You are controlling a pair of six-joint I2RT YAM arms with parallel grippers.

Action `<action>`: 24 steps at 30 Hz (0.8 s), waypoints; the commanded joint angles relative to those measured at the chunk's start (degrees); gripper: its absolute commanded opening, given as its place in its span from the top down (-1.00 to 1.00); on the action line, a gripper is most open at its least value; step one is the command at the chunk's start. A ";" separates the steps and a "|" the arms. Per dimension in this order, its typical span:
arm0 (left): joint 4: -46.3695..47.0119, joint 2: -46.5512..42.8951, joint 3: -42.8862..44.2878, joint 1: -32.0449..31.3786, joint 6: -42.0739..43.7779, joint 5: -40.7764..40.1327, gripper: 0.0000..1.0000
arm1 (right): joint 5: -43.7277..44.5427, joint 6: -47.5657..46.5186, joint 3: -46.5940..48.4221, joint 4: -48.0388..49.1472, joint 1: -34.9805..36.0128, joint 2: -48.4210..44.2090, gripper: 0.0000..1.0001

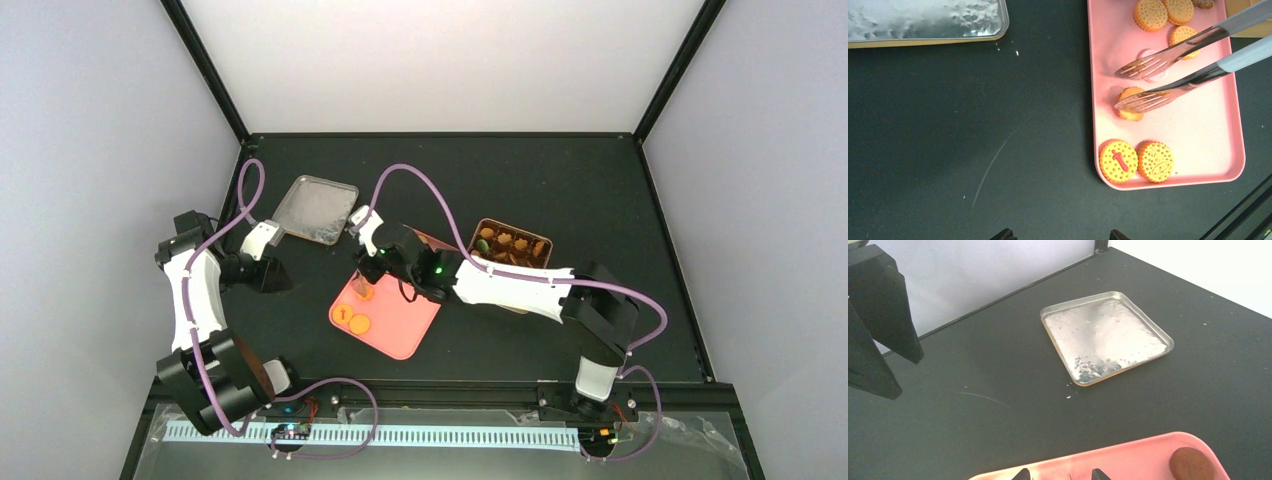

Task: Pack the cookies
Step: Position the fake cookies on the plate, then pick up the fake cookies from the plate.

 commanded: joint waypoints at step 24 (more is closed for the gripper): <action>-1.03 -0.38 1.12 0.46 1.58 1.85 -0.01 | -4.22 -0.80 -0.58 0.13 0.22 0.02 0.29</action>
